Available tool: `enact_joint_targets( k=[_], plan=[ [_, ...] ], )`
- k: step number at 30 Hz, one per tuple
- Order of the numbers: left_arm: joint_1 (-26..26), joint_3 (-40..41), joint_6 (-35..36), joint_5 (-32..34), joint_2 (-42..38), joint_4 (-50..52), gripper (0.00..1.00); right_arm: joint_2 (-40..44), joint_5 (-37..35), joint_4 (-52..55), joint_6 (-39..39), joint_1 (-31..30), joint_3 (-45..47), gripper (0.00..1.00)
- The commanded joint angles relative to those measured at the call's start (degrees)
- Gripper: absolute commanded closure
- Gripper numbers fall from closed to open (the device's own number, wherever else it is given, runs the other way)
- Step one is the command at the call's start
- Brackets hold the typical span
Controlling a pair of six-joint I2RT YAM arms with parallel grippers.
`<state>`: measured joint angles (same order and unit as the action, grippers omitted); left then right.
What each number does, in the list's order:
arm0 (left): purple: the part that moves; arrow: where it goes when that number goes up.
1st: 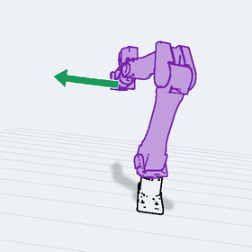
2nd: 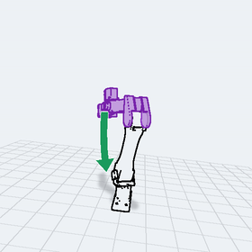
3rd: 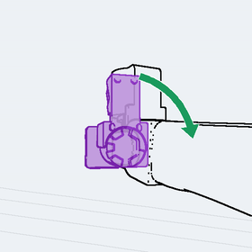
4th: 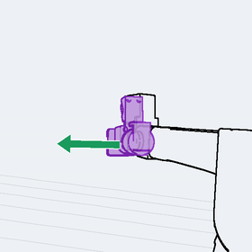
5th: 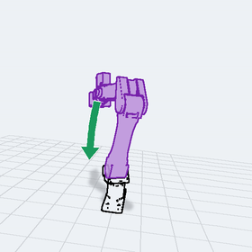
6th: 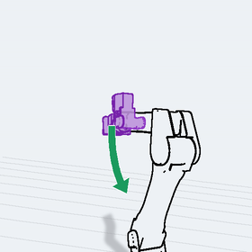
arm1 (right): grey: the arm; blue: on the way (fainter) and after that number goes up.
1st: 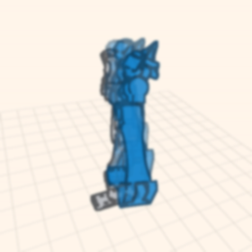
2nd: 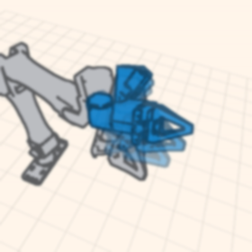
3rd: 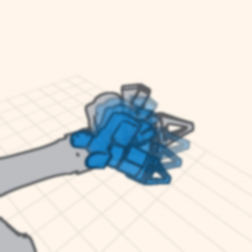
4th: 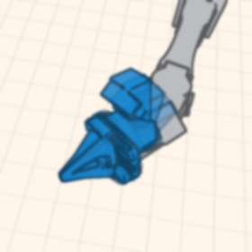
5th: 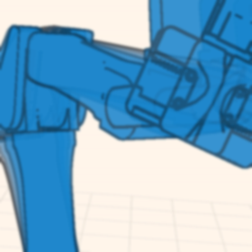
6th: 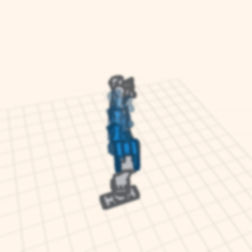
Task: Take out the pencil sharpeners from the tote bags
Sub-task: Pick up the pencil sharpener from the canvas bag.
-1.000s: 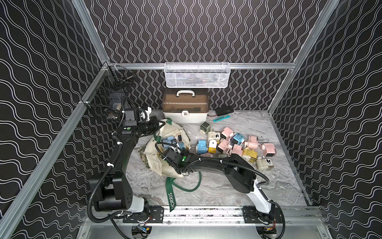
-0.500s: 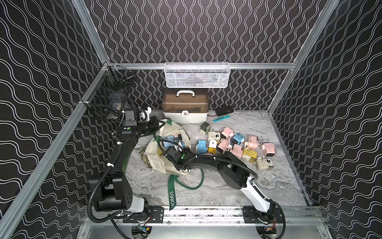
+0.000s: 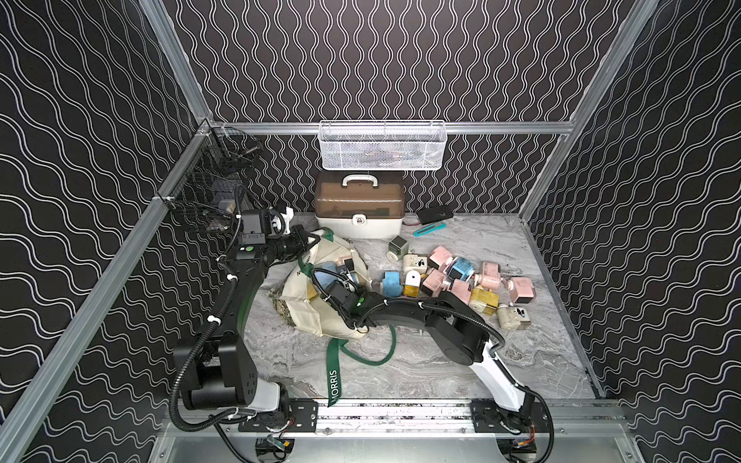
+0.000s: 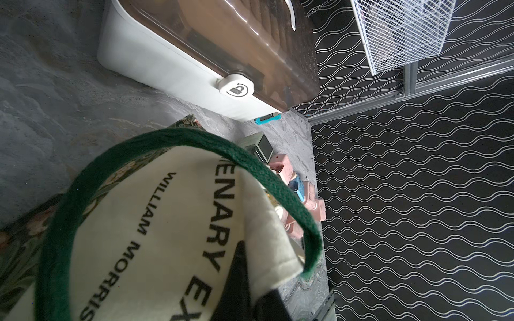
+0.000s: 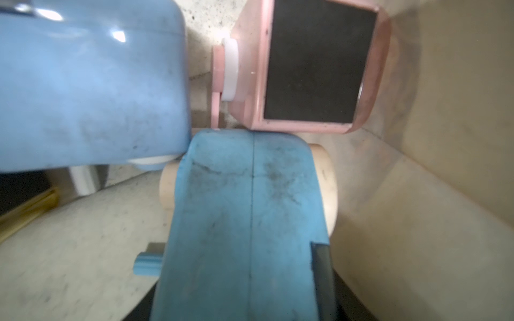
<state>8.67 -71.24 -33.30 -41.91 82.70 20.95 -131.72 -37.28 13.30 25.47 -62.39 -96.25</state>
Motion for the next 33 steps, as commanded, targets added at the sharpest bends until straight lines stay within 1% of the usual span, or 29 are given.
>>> enact_joint_targets(
  k=[1,3,7,12,17,20,24,26,30,33],
  plan=[
    [-0.01,-0.47,-0.01,-0.84,-0.17,-2.14,1.0,2.96,2.78,-2.97,-1.66,-0.66,2.13,0.43],
    [0.03,-0.43,0.07,-0.64,-0.18,-2.05,1.0,4.72,3.77,-3.0,-2.5,-1.19,3.52,0.44],
    [0.03,-0.56,0.15,-0.63,-0.08,-1.9,1.0,9.34,7.94,-3.32,-3.32,-1.75,7.15,0.45],
    [0.07,-0.39,0.11,-0.65,-0.08,-2.05,1.0,13.73,12.61,-3.37,-3.06,-1.84,11.07,0.46],
    [0.1,-0.39,0.11,-0.64,-0.09,-2.05,1.0,15.43,16.19,-3.88,-3.8,-1.81,12.69,0.46],
    [0.04,-0.47,0.08,-0.57,-0.1,-2.05,1.0,15.44,20.17,-6.96,-5.91,-1.77,13.56,0.46],
    [0.04,-0.47,0.17,-0.51,-0.08,-1.88,1.0,15.37,20.45,-4.67,-6.39,-1.77,10.75,0.46],
    [0.03,-0.48,0.13,-0.59,-0.06,-1.96,1.0,15.44,21.51,-5.54,-6.71,-1.77,11.22,0.47],
    [0.03,-0.39,0.04,-0.57,0.01,-2.13,1.0,19.81,22.85,-5.61,-6.25,-1.86,13.06,0.47],
    [0.03,-0.31,0.08,-0.7,-0.03,-2.13,1.0,24.53,22.06,-4.67,-5.57,-2.2,15.88,0.47]
  ],
)
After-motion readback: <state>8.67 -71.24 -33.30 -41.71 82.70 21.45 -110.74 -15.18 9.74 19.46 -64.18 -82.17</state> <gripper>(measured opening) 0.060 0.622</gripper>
